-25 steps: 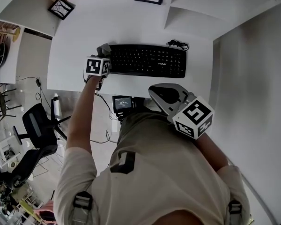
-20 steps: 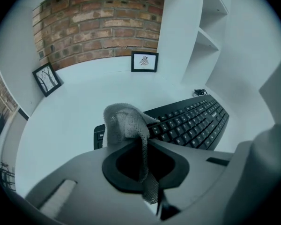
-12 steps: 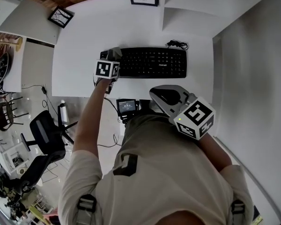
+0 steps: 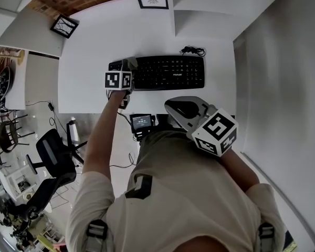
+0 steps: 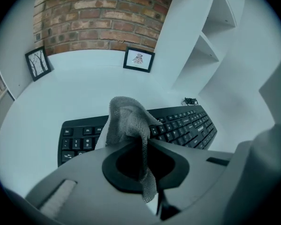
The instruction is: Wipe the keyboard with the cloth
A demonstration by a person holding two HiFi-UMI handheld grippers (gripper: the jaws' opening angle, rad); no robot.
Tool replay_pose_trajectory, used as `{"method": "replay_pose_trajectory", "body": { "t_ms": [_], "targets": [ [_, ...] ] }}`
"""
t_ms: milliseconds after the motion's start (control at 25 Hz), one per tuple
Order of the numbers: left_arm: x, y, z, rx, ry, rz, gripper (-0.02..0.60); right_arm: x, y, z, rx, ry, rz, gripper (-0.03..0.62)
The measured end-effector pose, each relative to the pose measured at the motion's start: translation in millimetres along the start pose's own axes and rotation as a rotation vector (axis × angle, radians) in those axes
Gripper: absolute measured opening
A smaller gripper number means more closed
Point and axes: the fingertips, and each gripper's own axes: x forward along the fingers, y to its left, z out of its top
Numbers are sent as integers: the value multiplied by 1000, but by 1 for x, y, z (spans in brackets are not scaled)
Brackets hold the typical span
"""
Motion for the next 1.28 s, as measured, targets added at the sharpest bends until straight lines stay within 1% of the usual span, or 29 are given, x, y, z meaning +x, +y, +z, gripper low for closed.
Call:
{"method": "replay_pose_trajectory", "body": {
  "t_ms": [280,520,600,920,1280],
  "targets": [
    [11,-33,7,-51,-15,-59,9,-15,-5,1,-5,-9,-4,6],
    [21,-54,11,-124,-35,-104,9,-31,-12,-3,-3,-14,-6,6],
    [23,-61,13,-137,-39,-115,9,-35,-12,-4,-1,-8,-5,6],
    [38,-99,24,-141,-56,-159,9,-54,-19,-11,3,-1,-23,6],
    [48,-136,29,-146,-51,-212,9,-70,-24,-11,23,-14,-36,6]
  ]
}}
